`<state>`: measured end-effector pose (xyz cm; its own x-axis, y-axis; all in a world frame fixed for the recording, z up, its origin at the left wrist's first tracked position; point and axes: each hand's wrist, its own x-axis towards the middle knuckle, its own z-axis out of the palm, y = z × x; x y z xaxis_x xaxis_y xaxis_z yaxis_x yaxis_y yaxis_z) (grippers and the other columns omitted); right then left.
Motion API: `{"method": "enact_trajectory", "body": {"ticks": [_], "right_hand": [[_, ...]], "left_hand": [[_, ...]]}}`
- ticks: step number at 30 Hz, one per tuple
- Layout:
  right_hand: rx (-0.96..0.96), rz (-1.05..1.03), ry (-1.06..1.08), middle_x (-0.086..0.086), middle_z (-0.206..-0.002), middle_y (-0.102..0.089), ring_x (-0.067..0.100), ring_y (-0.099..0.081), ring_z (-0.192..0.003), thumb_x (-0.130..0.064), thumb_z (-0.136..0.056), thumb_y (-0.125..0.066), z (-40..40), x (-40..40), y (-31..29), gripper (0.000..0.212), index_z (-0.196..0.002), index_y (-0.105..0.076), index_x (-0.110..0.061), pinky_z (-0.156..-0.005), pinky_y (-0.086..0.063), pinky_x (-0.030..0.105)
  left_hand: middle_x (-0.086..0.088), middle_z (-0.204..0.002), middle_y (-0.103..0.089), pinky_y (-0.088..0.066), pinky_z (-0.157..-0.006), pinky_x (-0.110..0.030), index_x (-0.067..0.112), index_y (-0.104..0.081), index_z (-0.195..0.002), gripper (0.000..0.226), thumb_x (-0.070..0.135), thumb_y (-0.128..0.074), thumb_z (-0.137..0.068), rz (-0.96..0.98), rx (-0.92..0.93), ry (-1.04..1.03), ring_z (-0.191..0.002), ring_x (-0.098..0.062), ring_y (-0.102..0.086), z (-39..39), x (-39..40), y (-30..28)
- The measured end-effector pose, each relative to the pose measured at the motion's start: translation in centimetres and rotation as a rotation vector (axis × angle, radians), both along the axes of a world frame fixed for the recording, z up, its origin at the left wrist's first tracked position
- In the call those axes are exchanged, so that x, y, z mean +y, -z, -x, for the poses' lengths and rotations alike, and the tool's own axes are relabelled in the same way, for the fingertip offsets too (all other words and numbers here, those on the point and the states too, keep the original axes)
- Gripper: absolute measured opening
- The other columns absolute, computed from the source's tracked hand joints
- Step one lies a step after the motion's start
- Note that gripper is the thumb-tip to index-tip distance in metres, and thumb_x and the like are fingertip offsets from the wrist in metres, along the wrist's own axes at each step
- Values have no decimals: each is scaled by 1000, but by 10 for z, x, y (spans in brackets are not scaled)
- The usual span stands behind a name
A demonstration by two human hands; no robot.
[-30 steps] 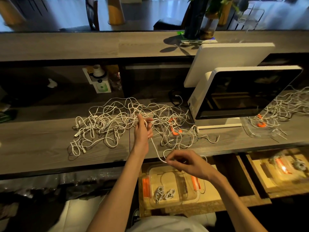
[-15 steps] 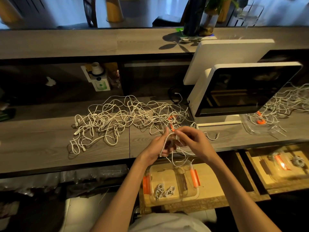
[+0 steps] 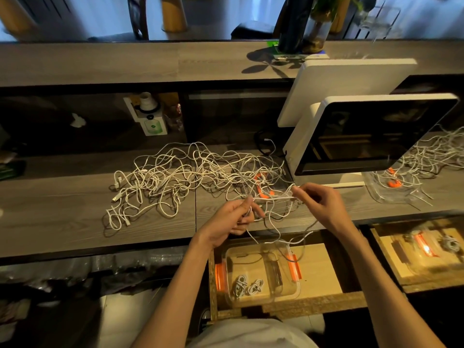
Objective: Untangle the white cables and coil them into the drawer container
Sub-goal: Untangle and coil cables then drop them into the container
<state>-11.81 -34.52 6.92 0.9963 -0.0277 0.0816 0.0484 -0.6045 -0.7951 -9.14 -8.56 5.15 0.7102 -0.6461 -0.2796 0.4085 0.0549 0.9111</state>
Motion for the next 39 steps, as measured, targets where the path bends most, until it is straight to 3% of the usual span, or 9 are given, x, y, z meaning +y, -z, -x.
{"method": "enact_trajectory", "body": {"ticks": [7, 13, 16, 23, 25, 28, 31, 35, 39], "right_hand": [[40, 61, -142, -4, -79, -70, 20, -64, -70, -54, -97, -58, 6, -7, 5, 29, -90, -74, -31, -65, -56, 49], [157, -255, -80, -1, -68, -59, 15, -53, -60, -35, -100, -56, 24, 9, 23, 29, -94, -73, -14, -55, -45, 28], [206, -337, -26, -1, -72, -57, 10, -47, -62, -29, -104, -55, 34, 26, 40, 25, -102, -75, -15, -53, -35, 19], [276, -505, 22, -8, -66, -52, 7, -41, -59, -29, -99, -63, 53, 60, 67, 17, -100, -68, -13, -50, -31, 17], [247, -437, -19, -7, -66, -54, 9, -46, -61, -27, -99, -65, 58, 67, 71, 15, -95, -67, -13, -55, -37, 21], [219, -283, -140, 4, -69, -61, 19, -53, -62, -31, -100, -65, 66, 76, 69, 12, -95, -66, -21, -58, -44, 34], [216, -156, -274, 4, -74, -66, 19, -63, -65, -40, -101, -62, 66, 79, 54, 11, -99, -66, -30, -66, -54, 42], [239, -71, -453, -9, -79, -70, 15, -69, -75, -39, -102, -63, 60, 77, 24, 8, -103, -67, -32, -69, -53, 24], [205, -93, -524, -10, -92, -73, 15, -71, -85, -33, -101, -65, 51, 72, -2, 12, -108, -72, -26, -73, -56, 29]], "left_hand": [[-2, -75, -61, -22, -46, -20, 12, -72, -110, 42, 41, -41, -106, -72, -119, -353, -53, -8, -35, -2, -3, 5], [-6, -105, -70, -25, -46, -18, 0, -68, -116, 51, 42, -44, -103, 135, 7, -582, -62, -9, -42, -6, 2, 8], [-9, -102, -70, -30, -48, -18, 9, -75, -110, 49, 43, -40, -105, 199, 75, -660, -67, -9, -48, -5, -4, 6], [-10, -90, -74, -57, -84, -40, 8, -67, -97, 43, 40, -39, -107, 247, 194, -834, -89, -22, -71, -8, -17, 4], [-5, -75, -66, -59, -67, -34, 8, -61, -95, 41, 39, -38, -108, 260, 224, -849, -70, -20, -68, -8, -17, 3], [1, -70, -50, -34, -44, -20, 9, -56, -97, 37, 37, -36, -109, 156, 139, -840, -51, -9, -42, -7, -18, 5], [3, -73, -47, -27, -45, -17, 9, -56, -100, 35, 36, -36, -109, -2, 23, -785, -53, -6, -35, -7, -19, 10], [5, -69, -45, -26, -47, -17, 11, -56, -98, 36, 40, -37, -108, -93, -13, -692, -52, -4, -34, -4, -22, 9], [5, -68, -46, -29, -49, -19, 12, -60, -98, 45, 48, -36, -106, -181, -29, -565, -53, -5, -37, -1, -25, 5]]}}
